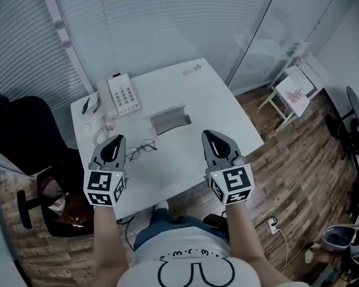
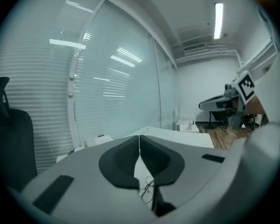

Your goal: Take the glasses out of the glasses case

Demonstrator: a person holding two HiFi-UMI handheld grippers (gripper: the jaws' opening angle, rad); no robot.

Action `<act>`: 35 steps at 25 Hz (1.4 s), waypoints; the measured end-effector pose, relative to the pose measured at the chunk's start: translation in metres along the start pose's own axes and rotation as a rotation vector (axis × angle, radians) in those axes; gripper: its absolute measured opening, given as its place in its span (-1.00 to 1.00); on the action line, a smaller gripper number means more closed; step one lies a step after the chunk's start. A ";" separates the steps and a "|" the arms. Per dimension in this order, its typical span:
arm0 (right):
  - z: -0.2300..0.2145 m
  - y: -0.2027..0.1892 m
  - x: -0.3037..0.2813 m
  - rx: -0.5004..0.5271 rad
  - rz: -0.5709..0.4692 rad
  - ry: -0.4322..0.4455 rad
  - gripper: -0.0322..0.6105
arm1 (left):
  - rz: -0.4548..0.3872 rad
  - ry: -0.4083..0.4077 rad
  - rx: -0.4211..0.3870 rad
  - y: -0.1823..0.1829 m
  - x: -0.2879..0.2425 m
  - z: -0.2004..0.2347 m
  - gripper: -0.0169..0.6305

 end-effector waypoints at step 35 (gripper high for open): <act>-0.004 0.051 0.144 0.035 -0.212 0.051 -0.88 | -0.299 0.308 -0.092 0.095 0.153 -0.094 -0.90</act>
Point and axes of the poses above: the fingertips, and each gripper's own axes: x backward along the fingers, z to its left, y out of its top, the point moved 1 cm from there along x, backward along the fingers, and after that the axes turned 10 degrees about z, right-handed, at the moved point
